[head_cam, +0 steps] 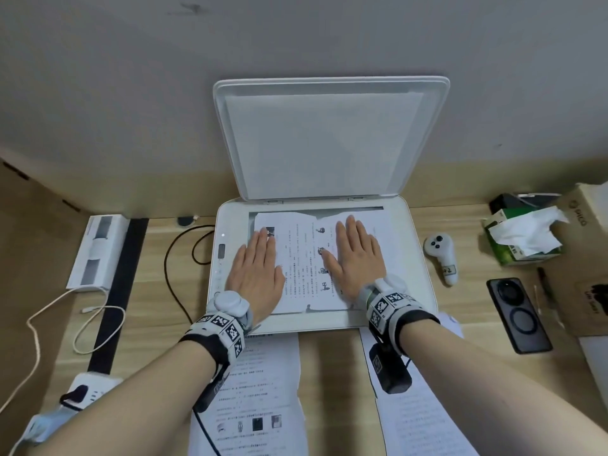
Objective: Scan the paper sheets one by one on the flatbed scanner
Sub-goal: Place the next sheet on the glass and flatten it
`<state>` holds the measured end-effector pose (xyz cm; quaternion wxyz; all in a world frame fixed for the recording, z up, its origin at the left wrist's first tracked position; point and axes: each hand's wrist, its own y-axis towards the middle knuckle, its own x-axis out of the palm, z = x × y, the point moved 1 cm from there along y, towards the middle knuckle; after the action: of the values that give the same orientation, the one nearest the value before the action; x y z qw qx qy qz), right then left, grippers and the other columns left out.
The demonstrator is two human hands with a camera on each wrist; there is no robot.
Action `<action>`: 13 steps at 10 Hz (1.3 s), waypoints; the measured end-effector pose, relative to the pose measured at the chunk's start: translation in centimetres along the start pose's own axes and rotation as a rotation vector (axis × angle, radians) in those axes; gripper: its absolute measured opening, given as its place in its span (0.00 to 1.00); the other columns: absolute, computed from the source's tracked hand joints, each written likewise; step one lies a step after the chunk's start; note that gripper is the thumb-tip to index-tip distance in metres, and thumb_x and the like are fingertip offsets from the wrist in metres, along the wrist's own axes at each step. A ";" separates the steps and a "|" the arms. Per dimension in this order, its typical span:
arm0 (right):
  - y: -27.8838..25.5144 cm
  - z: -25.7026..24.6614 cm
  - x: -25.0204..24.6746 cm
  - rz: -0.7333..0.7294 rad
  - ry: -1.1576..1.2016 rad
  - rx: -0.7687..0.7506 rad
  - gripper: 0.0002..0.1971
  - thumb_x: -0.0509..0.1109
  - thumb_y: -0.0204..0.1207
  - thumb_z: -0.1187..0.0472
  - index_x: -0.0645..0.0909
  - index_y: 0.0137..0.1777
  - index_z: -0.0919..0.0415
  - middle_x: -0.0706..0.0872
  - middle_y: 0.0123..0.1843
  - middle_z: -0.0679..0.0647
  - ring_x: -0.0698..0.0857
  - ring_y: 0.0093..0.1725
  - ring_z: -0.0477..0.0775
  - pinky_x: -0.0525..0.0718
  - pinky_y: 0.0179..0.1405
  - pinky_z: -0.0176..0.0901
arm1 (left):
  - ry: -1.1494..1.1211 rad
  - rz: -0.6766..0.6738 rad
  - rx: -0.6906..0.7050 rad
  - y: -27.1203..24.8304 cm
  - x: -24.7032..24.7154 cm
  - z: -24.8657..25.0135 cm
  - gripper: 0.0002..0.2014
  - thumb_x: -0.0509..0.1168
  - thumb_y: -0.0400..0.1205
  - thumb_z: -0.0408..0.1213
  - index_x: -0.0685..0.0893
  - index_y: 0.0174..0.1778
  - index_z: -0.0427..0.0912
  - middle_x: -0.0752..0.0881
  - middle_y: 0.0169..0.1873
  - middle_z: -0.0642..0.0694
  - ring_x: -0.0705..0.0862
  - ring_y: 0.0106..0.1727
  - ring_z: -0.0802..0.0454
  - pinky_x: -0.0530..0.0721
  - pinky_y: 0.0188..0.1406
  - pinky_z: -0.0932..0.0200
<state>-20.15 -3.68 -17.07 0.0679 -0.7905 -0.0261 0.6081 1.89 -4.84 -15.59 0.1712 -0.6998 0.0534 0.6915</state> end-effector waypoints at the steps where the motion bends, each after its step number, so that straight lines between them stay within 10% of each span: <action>1: 0.0 -0.3 0.2 -0.008 -0.013 -0.014 0.38 0.33 0.84 0.31 0.38 0.89 0.52 0.34 0.89 0.50 0.34 0.87 0.50 0.38 0.86 0.56 | -0.002 -0.006 -0.024 -0.3 0.1 -0.2 0.35 0.29 0.82 0.49 0.48 0.86 0.38 0.46 0.87 0.42 0.45 0.87 0.46 0.51 0.85 0.44; 11: 0.2 -0.6 -0.1 -0.016 -0.045 -0.033 0.38 0.31 0.84 0.32 0.38 0.88 0.53 0.35 0.89 0.51 0.35 0.88 0.51 0.40 0.86 0.59 | -0.116 -0.020 0.015 0.1 0.1 -2.1 0.33 0.45 0.86 0.54 0.49 0.87 0.45 0.46 0.87 0.49 0.44 0.87 0.51 0.43 0.86 0.47; 13: 0.7 -0.7 -1.1 -0.084 -0.051 -0.027 0.40 0.40 0.84 0.31 0.43 0.88 0.55 0.42 0.90 0.54 0.42 0.88 0.55 0.45 0.86 0.60 | -0.236 -0.032 0.039 1.4 -1.5 -2.5 0.25 0.48 0.88 0.53 0.69 0.78 0.45 0.66 0.80 0.46 0.65 0.80 0.44 0.63 0.79 0.46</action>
<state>-19.79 -4.56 -15.99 0.0819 -0.7739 -0.0693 0.6241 3.82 -7.17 -14.34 0.2006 -0.6109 0.0352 0.7651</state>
